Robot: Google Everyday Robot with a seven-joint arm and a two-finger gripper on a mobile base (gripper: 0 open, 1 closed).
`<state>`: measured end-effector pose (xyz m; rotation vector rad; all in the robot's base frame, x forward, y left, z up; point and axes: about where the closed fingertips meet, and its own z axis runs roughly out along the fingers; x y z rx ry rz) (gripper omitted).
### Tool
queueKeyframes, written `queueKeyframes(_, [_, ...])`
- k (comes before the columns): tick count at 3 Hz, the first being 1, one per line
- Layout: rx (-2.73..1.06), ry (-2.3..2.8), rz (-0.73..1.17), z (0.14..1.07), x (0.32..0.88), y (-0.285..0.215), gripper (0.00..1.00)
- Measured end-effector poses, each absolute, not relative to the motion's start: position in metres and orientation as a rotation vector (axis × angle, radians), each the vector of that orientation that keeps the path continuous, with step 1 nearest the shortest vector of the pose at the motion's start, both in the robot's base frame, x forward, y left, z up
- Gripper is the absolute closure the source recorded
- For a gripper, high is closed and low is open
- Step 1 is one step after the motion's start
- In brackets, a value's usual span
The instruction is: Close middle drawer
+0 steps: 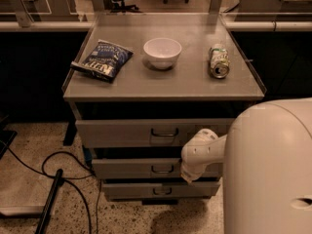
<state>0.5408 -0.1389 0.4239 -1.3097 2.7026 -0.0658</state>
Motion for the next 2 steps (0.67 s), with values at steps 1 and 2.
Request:
queueKeyframes(1, [-1.31, 2.703, -0.066, 0.4239, 0.5407, -0.1389, 0.6])
queueKeyframes(2, [-1.31, 2.703, -0.066, 0.4239, 0.5407, -0.1389, 0.37])
